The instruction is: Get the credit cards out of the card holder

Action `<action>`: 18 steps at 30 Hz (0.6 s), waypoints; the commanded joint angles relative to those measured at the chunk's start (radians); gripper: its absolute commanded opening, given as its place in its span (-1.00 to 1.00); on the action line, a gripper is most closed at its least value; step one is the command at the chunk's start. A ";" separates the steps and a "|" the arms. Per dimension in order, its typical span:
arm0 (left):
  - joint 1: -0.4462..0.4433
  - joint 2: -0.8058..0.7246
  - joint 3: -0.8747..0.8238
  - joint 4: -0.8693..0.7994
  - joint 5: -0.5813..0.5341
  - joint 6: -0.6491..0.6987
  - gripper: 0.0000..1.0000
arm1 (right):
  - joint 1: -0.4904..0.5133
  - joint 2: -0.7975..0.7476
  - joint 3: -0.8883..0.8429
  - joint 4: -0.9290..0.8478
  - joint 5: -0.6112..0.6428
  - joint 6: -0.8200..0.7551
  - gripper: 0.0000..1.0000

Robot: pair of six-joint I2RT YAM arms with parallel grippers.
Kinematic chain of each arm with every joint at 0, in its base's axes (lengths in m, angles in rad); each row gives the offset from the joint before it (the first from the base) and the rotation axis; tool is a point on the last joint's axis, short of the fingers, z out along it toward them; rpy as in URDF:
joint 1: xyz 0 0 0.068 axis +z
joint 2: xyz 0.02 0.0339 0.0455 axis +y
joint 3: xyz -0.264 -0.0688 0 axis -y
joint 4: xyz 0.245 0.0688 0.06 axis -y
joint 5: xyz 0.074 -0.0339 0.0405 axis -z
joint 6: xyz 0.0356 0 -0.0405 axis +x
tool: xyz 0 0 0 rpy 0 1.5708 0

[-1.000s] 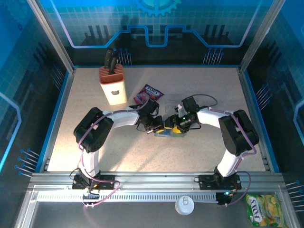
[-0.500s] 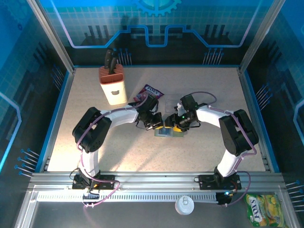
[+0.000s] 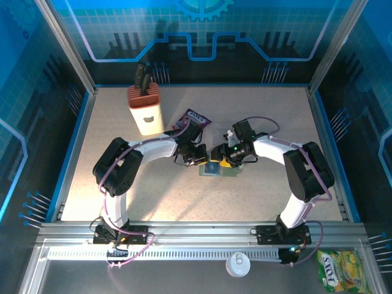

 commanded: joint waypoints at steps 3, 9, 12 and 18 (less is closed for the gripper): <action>0.007 0.019 -0.025 -0.018 -0.006 0.013 -0.98 | 0.020 0.024 0.030 0.061 -0.065 0.045 0.22; 0.010 0.023 -0.033 -0.024 -0.007 0.012 -0.98 | 0.021 0.046 0.033 0.035 -0.040 0.028 0.21; 0.011 0.019 -0.037 -0.025 -0.007 0.011 -0.98 | 0.020 0.050 0.030 0.028 -0.025 0.017 0.21; 0.011 0.020 -0.044 -0.020 -0.006 0.005 -0.98 | 0.022 0.077 0.023 0.037 -0.027 0.011 0.19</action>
